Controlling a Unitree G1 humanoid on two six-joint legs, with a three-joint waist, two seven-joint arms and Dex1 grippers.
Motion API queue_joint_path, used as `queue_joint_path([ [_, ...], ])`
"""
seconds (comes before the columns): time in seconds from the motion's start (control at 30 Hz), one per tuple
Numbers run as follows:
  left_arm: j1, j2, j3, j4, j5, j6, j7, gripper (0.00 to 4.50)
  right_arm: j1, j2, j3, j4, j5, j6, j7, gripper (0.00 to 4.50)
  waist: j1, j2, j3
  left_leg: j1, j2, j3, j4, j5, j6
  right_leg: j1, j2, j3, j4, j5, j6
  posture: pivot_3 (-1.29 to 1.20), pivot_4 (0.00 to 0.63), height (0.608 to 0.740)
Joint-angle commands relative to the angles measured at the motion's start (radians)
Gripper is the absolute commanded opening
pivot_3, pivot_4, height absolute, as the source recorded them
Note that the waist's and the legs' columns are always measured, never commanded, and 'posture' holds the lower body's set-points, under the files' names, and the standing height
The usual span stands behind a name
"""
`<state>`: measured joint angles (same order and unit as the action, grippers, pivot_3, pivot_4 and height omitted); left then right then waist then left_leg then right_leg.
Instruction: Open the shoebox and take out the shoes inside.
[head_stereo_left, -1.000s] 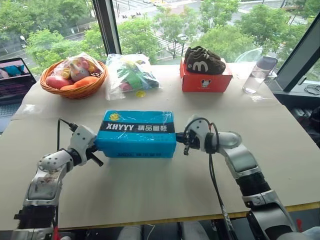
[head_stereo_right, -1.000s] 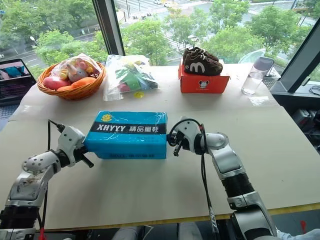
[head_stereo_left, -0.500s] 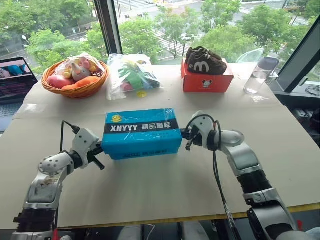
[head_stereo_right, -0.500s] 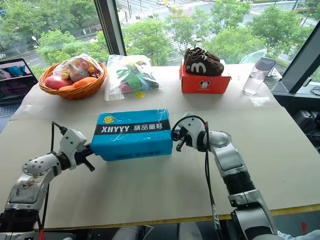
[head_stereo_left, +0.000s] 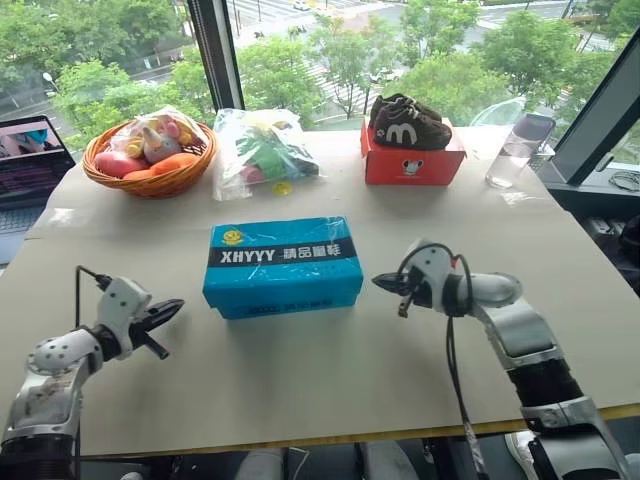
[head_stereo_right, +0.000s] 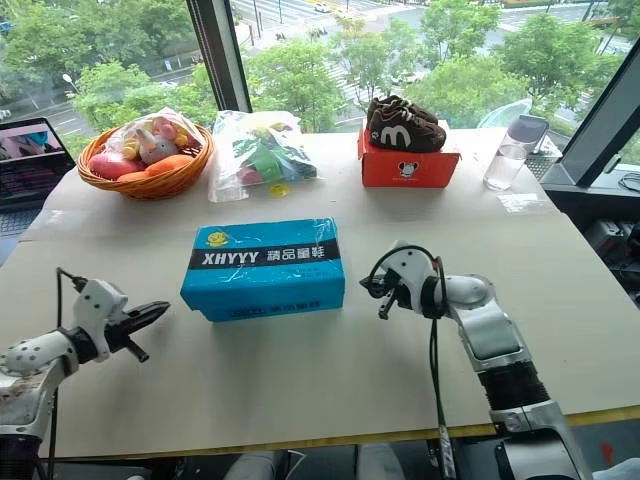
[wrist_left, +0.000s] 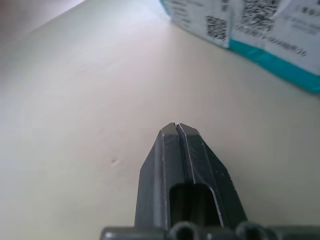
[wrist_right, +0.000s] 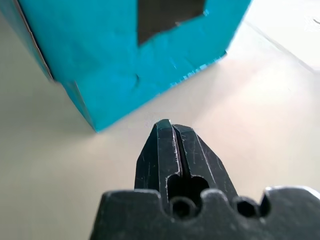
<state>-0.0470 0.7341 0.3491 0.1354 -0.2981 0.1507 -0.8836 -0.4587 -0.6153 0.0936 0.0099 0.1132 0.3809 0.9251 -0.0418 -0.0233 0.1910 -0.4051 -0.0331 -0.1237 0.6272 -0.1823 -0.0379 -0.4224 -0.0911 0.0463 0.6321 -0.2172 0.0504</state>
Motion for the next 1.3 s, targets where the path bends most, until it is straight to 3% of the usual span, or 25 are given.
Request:
queue_joint_path([
  [0.03,0.067,0.041,0.161,-0.207,-0.22,0.132,-0.065,0.0,0.079,-0.121,-0.093,-0.184,0.085,0.059,0.083,0.03,0.001,0.0,0.0,0.0,0.0,0.0,0.0,0.0,0.0,0.0,0.0,0.0,0.0,0.001,-0.001,0.0,0.15,0.74],
  [0.23,0.243,0.068,0.283,-0.483,-0.424,0.325,-0.091,0.0,0.284,-0.186,-0.036,-0.504,0.193,0.2,0.117,0.03,-0.007,-0.001,0.0,0.002,0.002,0.002,0.0,-0.003,0.003,0.002,0.0,0.0,-0.001,-0.002,0.002,0.0,0.15,0.74],
  [0.33,0.305,0.089,0.364,-0.58,-0.533,0.406,-0.102,0.0,0.294,-0.135,-0.008,-0.584,0.215,0.289,0.037,0.03,-0.01,-0.001,0.0,0.004,0.006,0.006,0.002,-0.003,0.003,0.002,0.002,0.001,0.0,-0.003,0.001,0.0,0.15,0.74],
  [0.47,0.398,0.104,0.488,-0.654,-0.655,0.493,-0.121,0.0,0.226,0.027,0.014,-0.61,0.218,0.418,-0.153,0.03,-0.005,-0.003,-0.001,0.008,0.012,0.014,0.003,-0.003,0.003,0.004,0.002,-0.001,0.002,-0.006,-0.006,0.0,0.15,0.74],
  [0.67,0.474,0.061,0.493,-0.693,-0.648,0.476,-0.11,0.0,0.169,0.15,0.02,-0.58,0.208,0.495,-0.303,0.03,0.004,-0.005,-0.003,0.007,0.013,0.015,0.002,-0.003,0.003,0.002,0.002,-0.001,0.0,-0.002,-0.003,0.0,0.15,0.74],
  [1.0,0.491,-0.003,0.407,-0.668,-0.583,0.416,-0.111,0.0,0.15,0.179,0.045,-0.566,0.242,0.509,-0.334,0.03,-0.001,-0.006,-0.004,0.007,0.014,0.016,0.001,-0.003,0.002,0.002,0.003,-0.002,-0.001,-0.003,-0.005,0.0,0.15,0.74],
  [1.3,0.443,0.014,0.388,-0.666,-0.59,0.417,-0.096,0.0,0.159,0.246,0.058,-0.502,0.228,0.464,-0.382,0.03,-0.001,-0.008,-0.004,0.007,0.014,0.016,0.001,-0.003,0.002,0.002,0.003,-0.002,-0.001,-0.002,-0.003,0.0,0.15,0.74],
])
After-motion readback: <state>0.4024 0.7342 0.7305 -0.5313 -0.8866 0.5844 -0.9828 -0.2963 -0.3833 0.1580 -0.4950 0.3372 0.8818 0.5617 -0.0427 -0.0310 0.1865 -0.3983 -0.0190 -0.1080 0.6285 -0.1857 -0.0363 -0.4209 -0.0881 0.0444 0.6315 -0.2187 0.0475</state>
